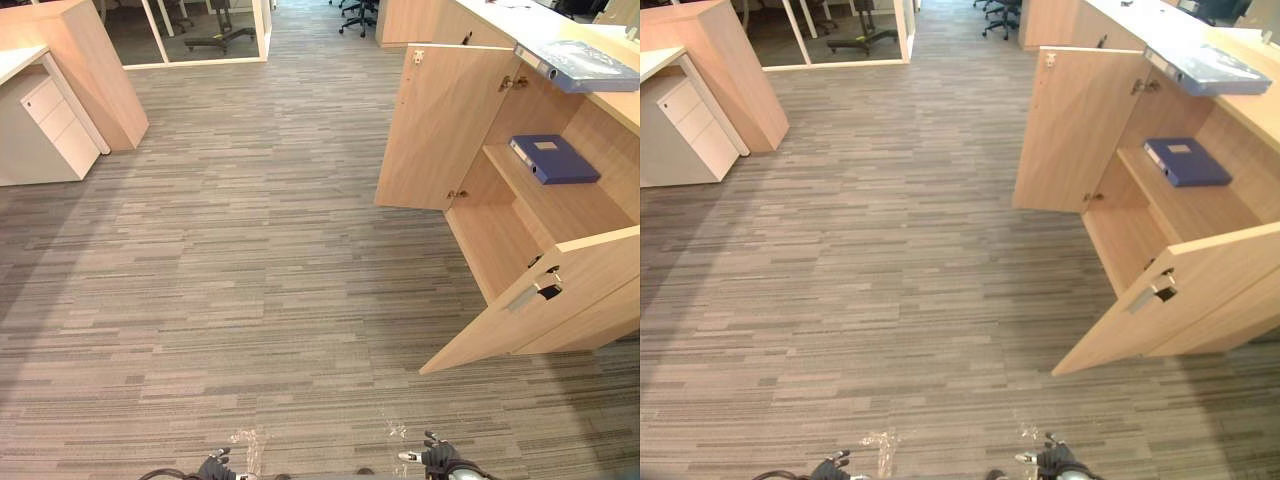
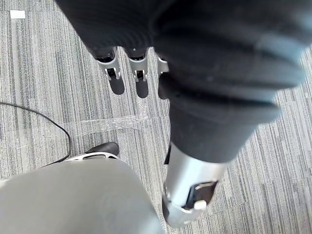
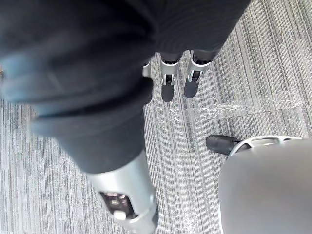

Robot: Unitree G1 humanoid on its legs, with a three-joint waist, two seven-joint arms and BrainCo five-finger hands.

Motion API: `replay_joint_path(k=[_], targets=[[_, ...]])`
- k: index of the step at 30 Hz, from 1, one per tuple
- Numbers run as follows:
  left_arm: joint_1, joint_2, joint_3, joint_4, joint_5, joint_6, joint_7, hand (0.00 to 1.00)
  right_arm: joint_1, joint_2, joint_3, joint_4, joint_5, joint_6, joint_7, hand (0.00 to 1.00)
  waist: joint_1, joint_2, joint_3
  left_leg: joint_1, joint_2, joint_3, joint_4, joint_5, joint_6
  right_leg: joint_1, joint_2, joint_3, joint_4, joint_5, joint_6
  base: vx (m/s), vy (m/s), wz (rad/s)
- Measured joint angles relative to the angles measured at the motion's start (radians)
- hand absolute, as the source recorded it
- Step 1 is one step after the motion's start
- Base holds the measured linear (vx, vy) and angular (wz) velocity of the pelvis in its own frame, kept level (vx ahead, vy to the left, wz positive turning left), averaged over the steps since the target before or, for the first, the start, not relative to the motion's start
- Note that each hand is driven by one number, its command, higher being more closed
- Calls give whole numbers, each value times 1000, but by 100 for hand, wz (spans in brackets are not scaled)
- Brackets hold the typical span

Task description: Walk over to the cabinet, pick up the folder, carry it to the office cabinet, place the folder inside the office cabinet, then close the office cabinet door

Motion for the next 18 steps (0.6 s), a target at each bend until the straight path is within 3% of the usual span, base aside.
replay_joint_path(k=[18], targets=[[-3,7,-1,0,-9,-3,-18,0,-5,3,0,2,3,-2,5,0,1,-9,6,1,-2,-1,-7,0,0,0,0,-6,-1,1,-1,0,0,0]])
